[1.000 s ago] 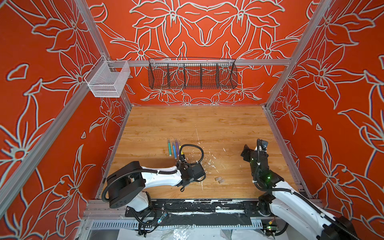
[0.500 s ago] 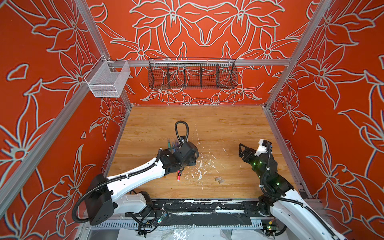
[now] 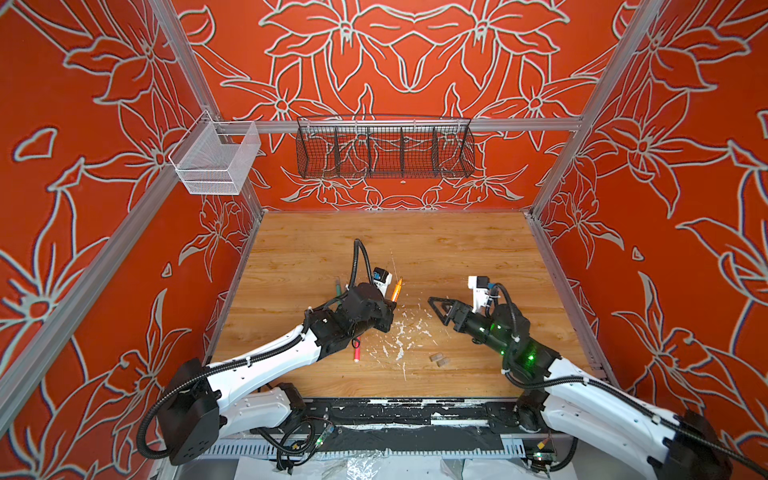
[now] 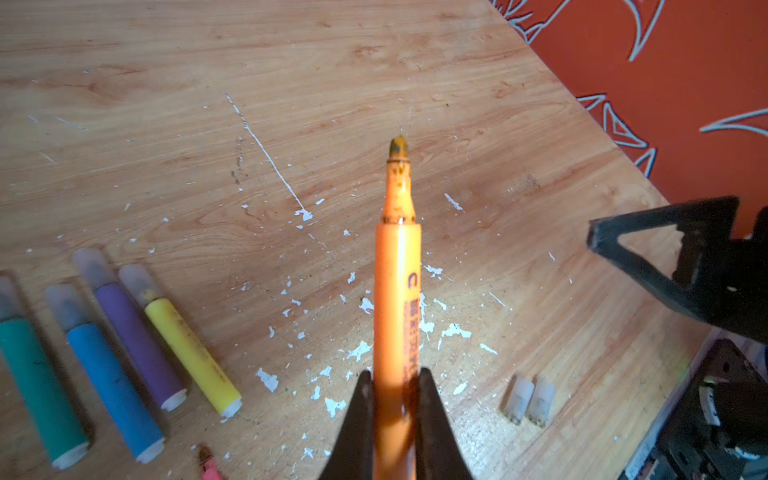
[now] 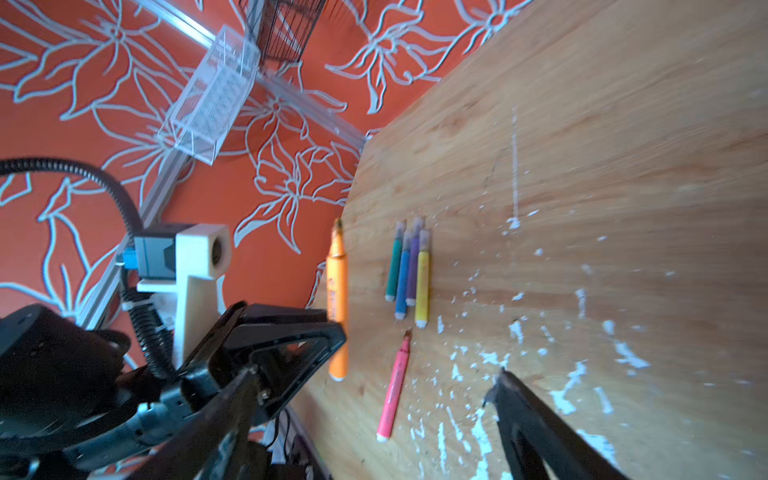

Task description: Insert the pens into the pen caps

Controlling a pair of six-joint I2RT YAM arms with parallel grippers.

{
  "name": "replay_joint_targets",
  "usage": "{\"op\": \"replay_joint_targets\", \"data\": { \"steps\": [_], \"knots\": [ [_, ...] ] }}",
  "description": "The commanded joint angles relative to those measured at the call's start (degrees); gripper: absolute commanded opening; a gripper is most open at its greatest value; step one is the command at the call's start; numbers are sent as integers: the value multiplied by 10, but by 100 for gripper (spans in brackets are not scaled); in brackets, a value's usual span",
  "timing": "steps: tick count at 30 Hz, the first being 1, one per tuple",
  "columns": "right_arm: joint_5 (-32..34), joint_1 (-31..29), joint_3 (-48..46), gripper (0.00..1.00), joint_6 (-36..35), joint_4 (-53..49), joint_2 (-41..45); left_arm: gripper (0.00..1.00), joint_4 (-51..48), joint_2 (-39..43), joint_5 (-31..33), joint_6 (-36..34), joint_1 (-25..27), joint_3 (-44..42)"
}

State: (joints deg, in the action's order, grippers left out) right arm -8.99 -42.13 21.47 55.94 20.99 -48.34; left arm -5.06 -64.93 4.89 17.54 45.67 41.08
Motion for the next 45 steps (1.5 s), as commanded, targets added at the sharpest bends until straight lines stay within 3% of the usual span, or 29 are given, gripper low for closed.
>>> {"op": "replay_joint_targets", "data": {
  "steps": [1, 19, 25, 30, 43, 45],
  "knots": [
    [9, -17, 32, 90, 5, 62, -42, 0, 71, 36, -40, -46, -2, -14],
    [19, -54, 83, 75, -20, 52, -100, 0, 92, 20, -170, -53, -2, -10],
    [26, -57, 91, 62, -17, 42, -109, 0, 95, 13, -195, -57, -2, -9],
    [24, -58, 95, 40, -16, 36, -109, 0, 95, 8, -203, -60, -1, -6],
    [27, -80, 95, 13, 7, 55, -129, 0, 95, 15, -211, -60, -1, -8],
    [29, -84, 96, 9, 11, 58, -131, 5, 95, 15, -212, -61, -1, -8]
  ]
}}
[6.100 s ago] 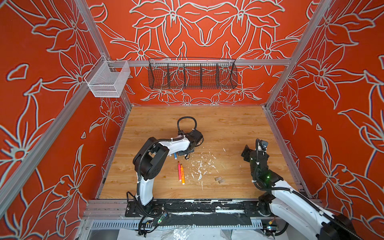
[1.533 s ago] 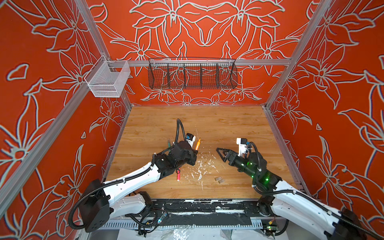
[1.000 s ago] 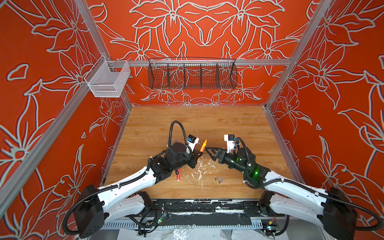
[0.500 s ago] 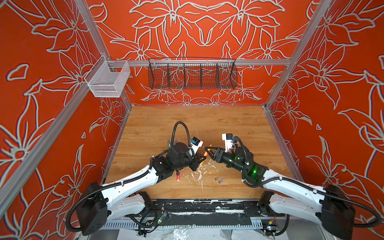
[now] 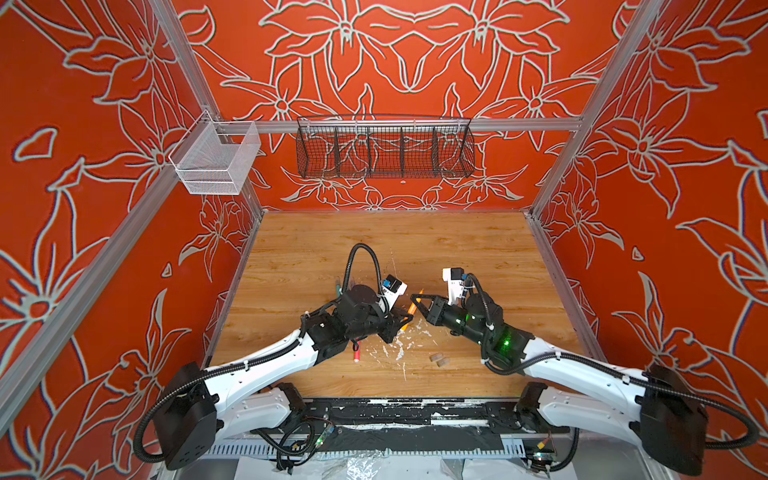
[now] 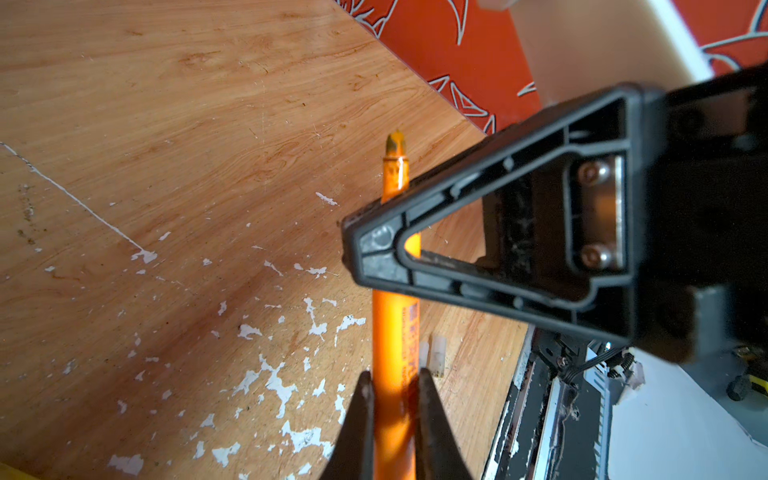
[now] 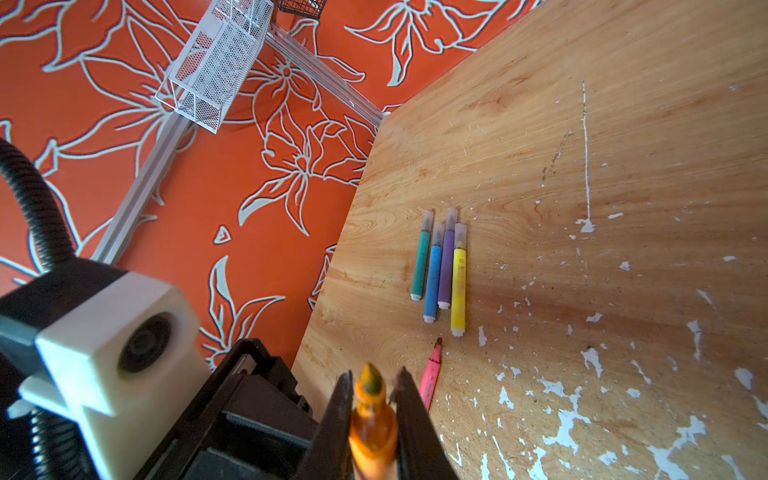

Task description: Insert the pens into the pen caps

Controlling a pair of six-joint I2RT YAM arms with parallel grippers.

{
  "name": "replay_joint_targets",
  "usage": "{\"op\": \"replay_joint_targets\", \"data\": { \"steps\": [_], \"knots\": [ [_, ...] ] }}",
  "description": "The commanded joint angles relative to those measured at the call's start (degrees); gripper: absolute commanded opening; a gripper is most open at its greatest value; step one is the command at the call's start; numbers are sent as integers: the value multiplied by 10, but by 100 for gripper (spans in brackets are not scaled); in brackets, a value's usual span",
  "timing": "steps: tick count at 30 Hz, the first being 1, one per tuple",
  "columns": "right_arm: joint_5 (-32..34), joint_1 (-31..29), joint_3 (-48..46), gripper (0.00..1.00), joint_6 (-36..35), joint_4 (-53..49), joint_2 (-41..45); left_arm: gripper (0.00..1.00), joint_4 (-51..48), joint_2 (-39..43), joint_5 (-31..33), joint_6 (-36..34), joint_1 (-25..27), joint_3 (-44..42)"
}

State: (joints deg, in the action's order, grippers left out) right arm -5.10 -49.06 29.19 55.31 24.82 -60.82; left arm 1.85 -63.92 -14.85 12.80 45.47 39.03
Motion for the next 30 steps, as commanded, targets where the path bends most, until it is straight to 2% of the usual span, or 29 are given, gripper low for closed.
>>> {"op": "replay_joint_targets", "data": {
  "steps": [1, 5, 9, 20, 22, 27, 29, 30],
  "knots": [
    [-9, -18, 18, 8, 19, 22, -5, 9, 26, 5, -13, -12, 1, 13],
    [-2, -29, 9, 3, 31, 38, 1, 25, 26, 5, -11, -13, 1, 11],
    [9, -43, 1, 1, 36, 49, 14, 33, 27, 5, -10, -13, 1, 11],
    [54, -62, -25, 0, 37, 58, 48, 35, 30, 9, -16, -16, 1, 7],
    [63, -62, -30, 0, 39, 57, 53, 31, 32, 11, -17, -15, 1, 7],
    [69, -64, -31, 0, 39, 57, 52, 2, 32, 14, -17, -16, 1, 6],
    [66, -63, -30, 2, 39, 58, 49, 0, 30, 15, -16, -16, 1, 7],
    [65, -63, -30, 8, 39, 58, 49, 0, 29, 15, -13, -15, 1, 6]
  ]
}}
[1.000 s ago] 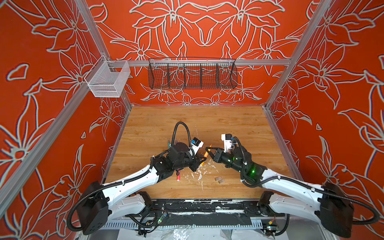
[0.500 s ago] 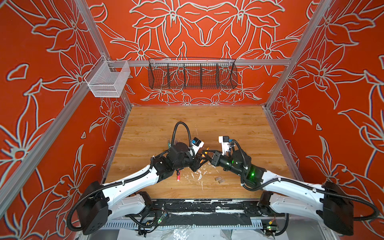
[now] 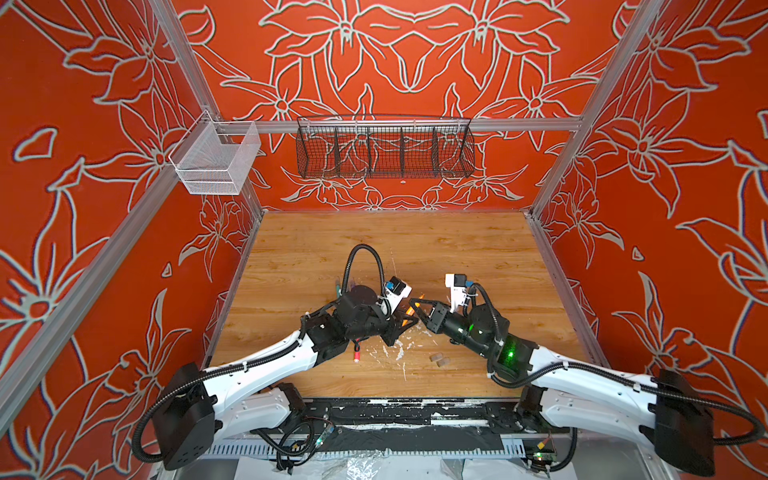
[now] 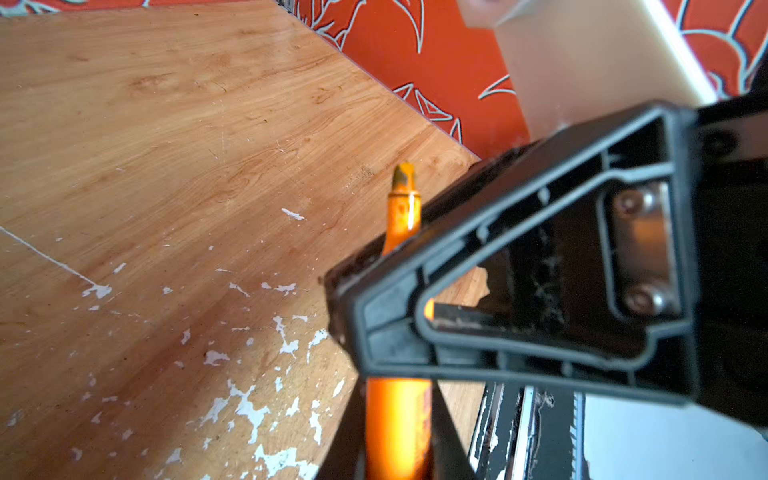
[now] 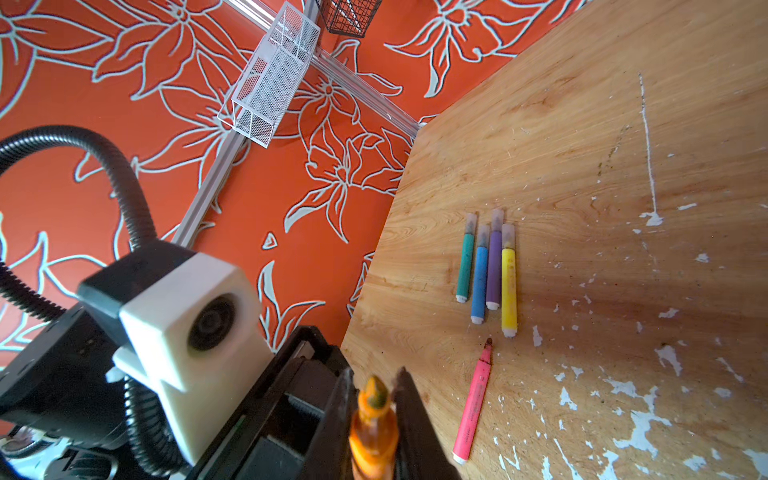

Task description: Insert the pens into the pen caps

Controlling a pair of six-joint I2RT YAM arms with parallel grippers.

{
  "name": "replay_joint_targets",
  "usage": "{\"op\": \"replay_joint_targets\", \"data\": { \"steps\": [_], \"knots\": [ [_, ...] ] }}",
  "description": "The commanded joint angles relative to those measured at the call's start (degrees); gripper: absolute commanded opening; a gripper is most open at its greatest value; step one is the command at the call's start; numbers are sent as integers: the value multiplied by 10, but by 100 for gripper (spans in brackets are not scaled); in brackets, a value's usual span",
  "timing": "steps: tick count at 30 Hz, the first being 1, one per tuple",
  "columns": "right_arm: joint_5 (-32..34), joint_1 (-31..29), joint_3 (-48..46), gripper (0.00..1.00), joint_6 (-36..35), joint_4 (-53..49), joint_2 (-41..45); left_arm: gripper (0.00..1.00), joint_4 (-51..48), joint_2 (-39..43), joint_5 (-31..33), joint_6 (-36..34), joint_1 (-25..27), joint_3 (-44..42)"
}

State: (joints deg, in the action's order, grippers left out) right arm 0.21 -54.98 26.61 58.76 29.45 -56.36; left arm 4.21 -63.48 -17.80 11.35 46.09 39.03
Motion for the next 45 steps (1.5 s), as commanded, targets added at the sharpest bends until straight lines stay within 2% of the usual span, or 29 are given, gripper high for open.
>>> {"op": "replay_joint_targets", "data": {
  "steps": [1, 4, 7, 14, 17, 21, 34, 45],
  "knots": [
    [12, -4, -4, 16, 4, 11, 6, 0, 4, 11, 23, 2, -6, 7],
    [13, -4, 1, 35, -7, -24, 30, 0, -10, 10, 69, 11, -6, 10],
    [28, -5, 19, 45, -25, -133, 72, 0, -16, 11, 133, 19, -8, 6],
    [96, -11, 53, 48, -66, -449, 150, 0, -7, 36, 321, 67, -41, -32],
    [119, -12, 51, 48, -68, -544, 148, 0, 11, 57, 361, 87, -58, -60],
    [132, -13, 33, 48, -52, -619, 133, 0, 27, 95, 368, 87, -64, -85],
    [106, -30, -30, 48, -27, -610, 120, 0, 32, 129, 350, 78, -64, -98],
    [124, -72, 8, 48, -30, -581, 4, 0, 28, 132, 346, 75, -64, -96]
  ]
}}
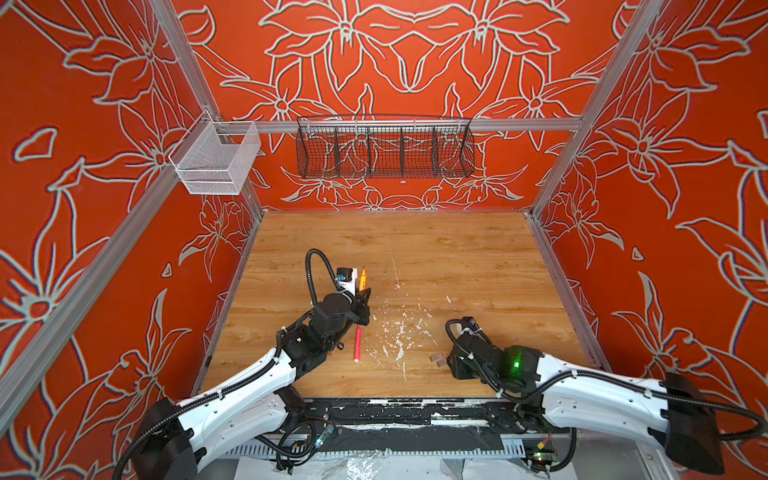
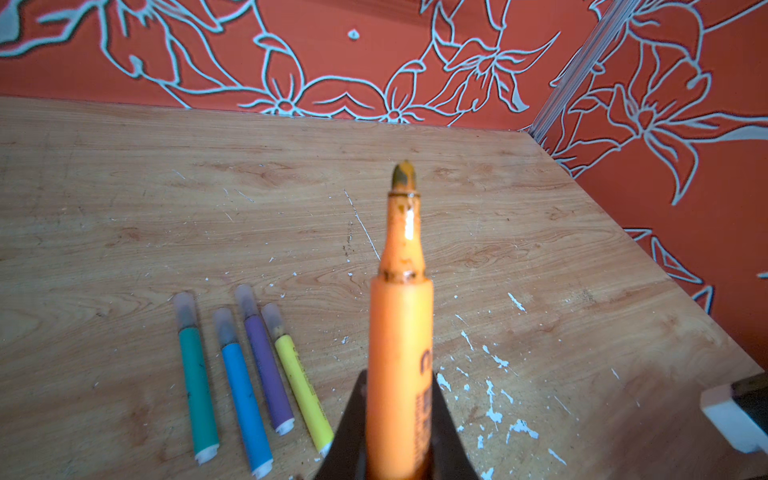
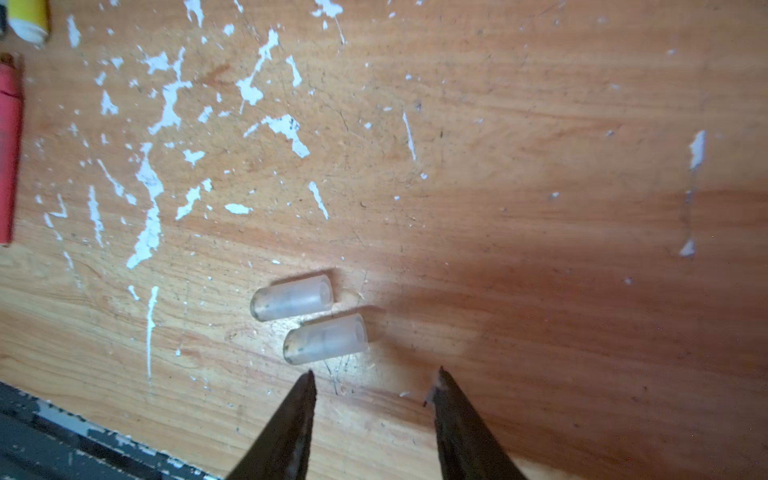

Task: Insert the pens into the pen caps
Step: 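Withdraw the right gripper and move it over the two clear caps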

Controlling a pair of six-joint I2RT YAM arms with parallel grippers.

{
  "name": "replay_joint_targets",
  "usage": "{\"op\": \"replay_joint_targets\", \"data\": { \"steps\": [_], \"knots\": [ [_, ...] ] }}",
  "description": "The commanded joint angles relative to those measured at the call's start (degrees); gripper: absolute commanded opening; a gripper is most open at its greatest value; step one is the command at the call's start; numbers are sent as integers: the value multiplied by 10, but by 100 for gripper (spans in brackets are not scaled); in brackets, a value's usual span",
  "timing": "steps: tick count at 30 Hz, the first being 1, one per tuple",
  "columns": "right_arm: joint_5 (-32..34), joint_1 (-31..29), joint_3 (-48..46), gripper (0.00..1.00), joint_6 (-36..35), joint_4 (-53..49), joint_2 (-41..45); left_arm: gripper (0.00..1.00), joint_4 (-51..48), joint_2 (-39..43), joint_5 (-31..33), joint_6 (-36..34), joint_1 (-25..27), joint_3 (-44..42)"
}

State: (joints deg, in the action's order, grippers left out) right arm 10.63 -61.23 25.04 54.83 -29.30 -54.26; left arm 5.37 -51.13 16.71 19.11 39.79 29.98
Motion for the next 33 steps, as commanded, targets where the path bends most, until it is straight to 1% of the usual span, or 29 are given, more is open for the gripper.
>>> {"op": "replay_joint_targets", "data": {
  "steps": [1, 10, 19, 23, 33],
  "knots": [
    [22, -12, 27, 48, 9, 8, -26, 0, 17, 10, 1, -2, -2, -6],
    [49, -28, 47, 49, 12, 8, -51, 0, 17, 15, -4, -3, -2, -6],
    [71, -41, 71, 49, 12, -4, -106, 0, 16, 19, -4, -4, -2, -8],
    [86, -47, 80, 48, 14, -16, -117, 0, 17, 18, -5, -5, -2, -7],
    [87, -54, 89, 49, 14, -23, -157, 0, 16, 20, -9, -4, -2, -7]
  ]
}}
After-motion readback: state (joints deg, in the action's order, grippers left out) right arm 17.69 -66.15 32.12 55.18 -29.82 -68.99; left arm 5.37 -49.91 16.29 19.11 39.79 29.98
